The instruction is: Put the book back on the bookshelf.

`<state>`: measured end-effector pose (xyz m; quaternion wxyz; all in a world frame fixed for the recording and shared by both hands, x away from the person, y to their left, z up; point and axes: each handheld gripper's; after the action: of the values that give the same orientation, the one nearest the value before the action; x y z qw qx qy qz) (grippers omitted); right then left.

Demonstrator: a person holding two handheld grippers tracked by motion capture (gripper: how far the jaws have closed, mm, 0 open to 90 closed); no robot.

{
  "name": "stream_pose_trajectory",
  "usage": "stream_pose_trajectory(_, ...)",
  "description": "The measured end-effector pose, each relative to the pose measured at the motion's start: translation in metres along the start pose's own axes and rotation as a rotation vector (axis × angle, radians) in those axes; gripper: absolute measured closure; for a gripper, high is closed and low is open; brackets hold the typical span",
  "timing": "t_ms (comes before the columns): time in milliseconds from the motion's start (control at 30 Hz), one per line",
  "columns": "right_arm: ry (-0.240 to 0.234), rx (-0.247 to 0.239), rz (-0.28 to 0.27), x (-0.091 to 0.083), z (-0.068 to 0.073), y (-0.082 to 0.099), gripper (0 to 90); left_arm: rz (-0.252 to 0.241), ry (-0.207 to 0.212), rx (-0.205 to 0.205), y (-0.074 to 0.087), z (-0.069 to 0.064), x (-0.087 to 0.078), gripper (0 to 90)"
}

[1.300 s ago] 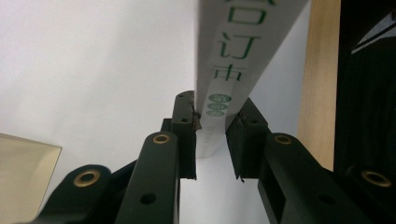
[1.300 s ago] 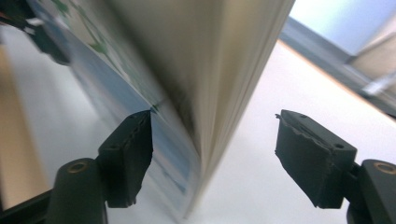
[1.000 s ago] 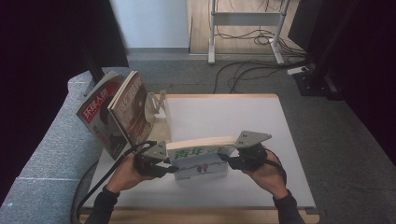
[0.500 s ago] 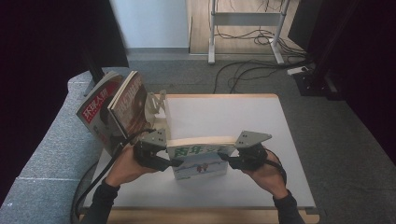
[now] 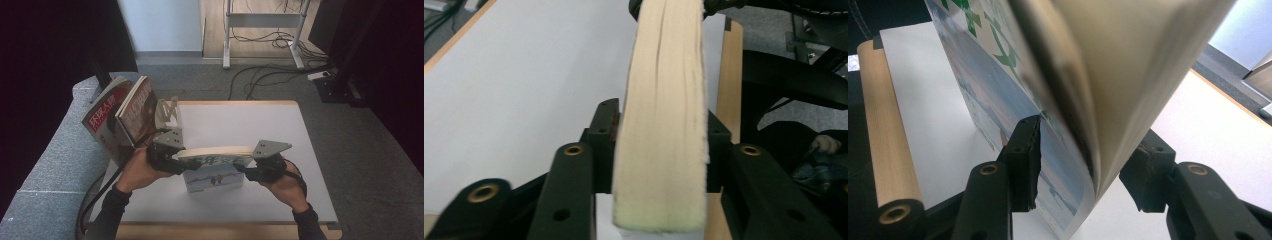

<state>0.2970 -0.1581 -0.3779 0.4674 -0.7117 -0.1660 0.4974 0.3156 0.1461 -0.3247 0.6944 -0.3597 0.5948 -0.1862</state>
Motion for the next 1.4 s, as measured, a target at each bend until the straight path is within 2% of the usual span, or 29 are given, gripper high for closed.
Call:
stream_pose_trajectory(133, 0.001, 0.001, -0.006, 0.000, -0.001, 0.000, 52.9, -0.002, -0.018, 0.023, 0.000, -0.001, 0.000, 70.7)
stream_pose_trajectory(267, 0.004, 0.002, -0.021, 0.000, -0.001, 0.002, 52.3, -0.003, -0.025, 0.035, 0.000, -0.002, 0.000, 72.7)
stream_pose_trajectory(333, 0.017, -0.003, -0.025, -0.001, -0.002, 0.004, 49.8, -0.004, -0.025, 0.031, 0.000, -0.002, 0.000, 72.9)
stream_pose_trajectory(533, 0.067, 0.022, -0.017, -0.009, -0.010, 0.020, 38.6, -0.006, -0.032, 0.020, 0.000, -0.001, 0.000, 73.0)
stream_pose_trajectory(767, 0.122, 0.079, -0.003, -0.015, -0.025, 0.050, 26.1, -0.009, -0.033, 0.005, 0.000, 0.000, 0.000, 73.1)
stream_pose_trajectory(967, 0.155, 0.139, 0.027, -0.011, -0.034, 0.082, 18.1, -0.026, -0.042, -0.018, 0.002, 0.002, 0.001, 73.5)
stream_pose_trajectory(1167, 0.188, 0.207, 0.060, -0.008, -0.043, 0.115, 14.3, -0.041, -0.059, -0.045, 0.001, 0.005, 0.003, 73.9)
stream_pose_trajectory(1400, 0.208, 0.284, 0.079, -0.006, -0.050, 0.146, 13.1, -0.057, -0.060, -0.086, 0.000, 0.009, 0.004, 74.1)
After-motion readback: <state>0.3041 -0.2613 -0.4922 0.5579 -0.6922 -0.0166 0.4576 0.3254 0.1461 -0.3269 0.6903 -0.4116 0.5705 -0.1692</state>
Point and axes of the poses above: each handheld gripper's, and its own axes: x roughly forward along the jaws, y roughly out of its underside, z roughly to its left, and after that the axes turned 3 degrees about -y, right-handed
